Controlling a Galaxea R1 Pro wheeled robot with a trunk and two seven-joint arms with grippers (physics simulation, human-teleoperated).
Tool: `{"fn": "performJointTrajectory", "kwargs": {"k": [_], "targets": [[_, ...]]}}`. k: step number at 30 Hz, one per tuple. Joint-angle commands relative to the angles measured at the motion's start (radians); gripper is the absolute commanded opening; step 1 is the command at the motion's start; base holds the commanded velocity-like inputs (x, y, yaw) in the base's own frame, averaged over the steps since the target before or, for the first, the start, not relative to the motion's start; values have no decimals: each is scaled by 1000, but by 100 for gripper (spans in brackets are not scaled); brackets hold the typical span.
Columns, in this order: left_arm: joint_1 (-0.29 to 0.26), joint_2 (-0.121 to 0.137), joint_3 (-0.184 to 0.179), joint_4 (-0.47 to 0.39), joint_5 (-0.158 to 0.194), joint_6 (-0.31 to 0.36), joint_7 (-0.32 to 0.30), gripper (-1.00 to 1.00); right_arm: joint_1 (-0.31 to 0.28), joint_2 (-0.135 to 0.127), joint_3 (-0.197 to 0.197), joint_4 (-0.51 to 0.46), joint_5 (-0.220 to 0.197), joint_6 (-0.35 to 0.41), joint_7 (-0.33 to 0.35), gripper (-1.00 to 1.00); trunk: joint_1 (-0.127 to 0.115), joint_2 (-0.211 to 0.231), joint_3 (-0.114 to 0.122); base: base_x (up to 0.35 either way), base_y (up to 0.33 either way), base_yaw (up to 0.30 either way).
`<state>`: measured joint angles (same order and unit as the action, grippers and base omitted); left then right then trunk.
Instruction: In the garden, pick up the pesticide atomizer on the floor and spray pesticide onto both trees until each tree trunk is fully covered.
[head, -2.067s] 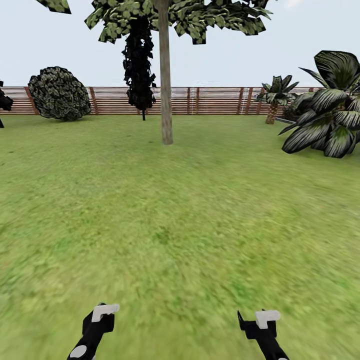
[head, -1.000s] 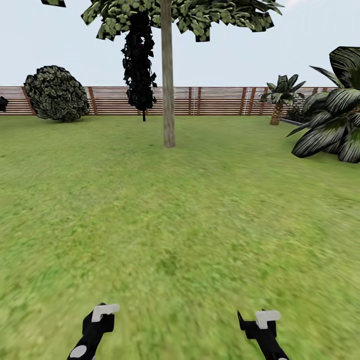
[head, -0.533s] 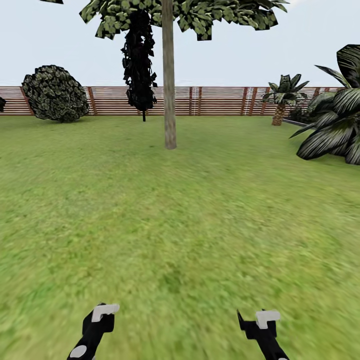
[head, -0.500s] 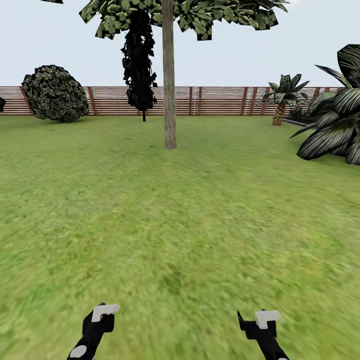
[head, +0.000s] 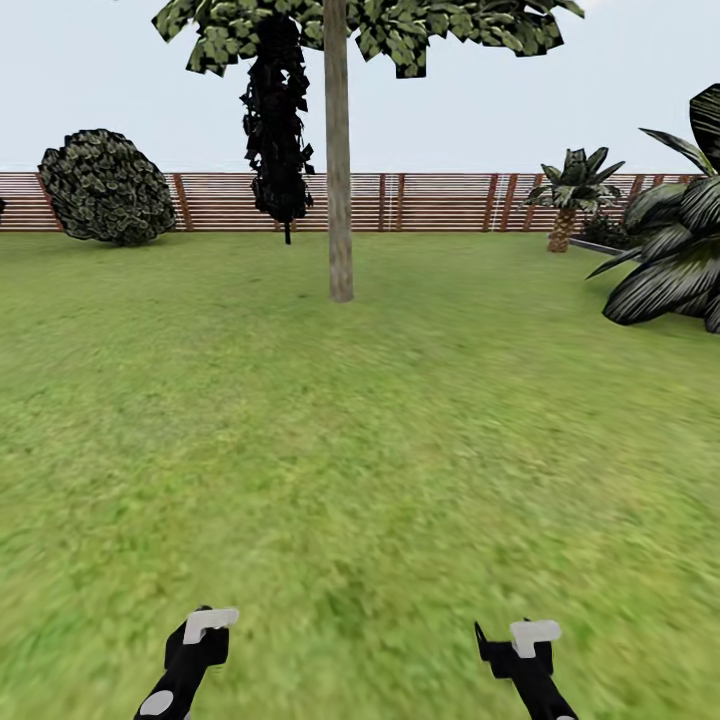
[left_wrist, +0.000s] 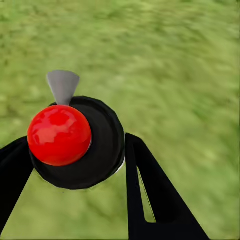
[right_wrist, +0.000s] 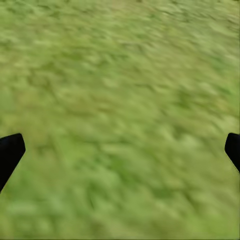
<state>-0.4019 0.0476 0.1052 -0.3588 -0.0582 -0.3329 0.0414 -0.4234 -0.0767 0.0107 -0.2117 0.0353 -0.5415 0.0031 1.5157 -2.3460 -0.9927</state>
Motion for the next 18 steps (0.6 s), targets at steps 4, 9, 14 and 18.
{"fn": "performJointTrajectory", "kwargs": {"k": [4, 9, 14, 18], "targets": [[0, 0, 0, 0, 0, 0, 0, -100, 0, 0, 0, 0, 0, 0, 0, 100, 0, 0, 0, 338, 0, 0], [0, 0, 0, 0, 0, 0, 0, -100, 0, 1, 0, 0, 0, 0, 0, 100, 0, 0, 0, 338, 0, 0], [0, 0, 1, 0, 0, 0, 0, -100, 0, 0, 0, 0, 0, 0, 0, 100, 0, 0, 0, 338, 0, 0], [0, 0, 1, 0, 0, 0, 0, -100, 0, 0, 0, 0, 0, 0, 0, 100, 0, 0, 0, 338, 0, 0]]}}
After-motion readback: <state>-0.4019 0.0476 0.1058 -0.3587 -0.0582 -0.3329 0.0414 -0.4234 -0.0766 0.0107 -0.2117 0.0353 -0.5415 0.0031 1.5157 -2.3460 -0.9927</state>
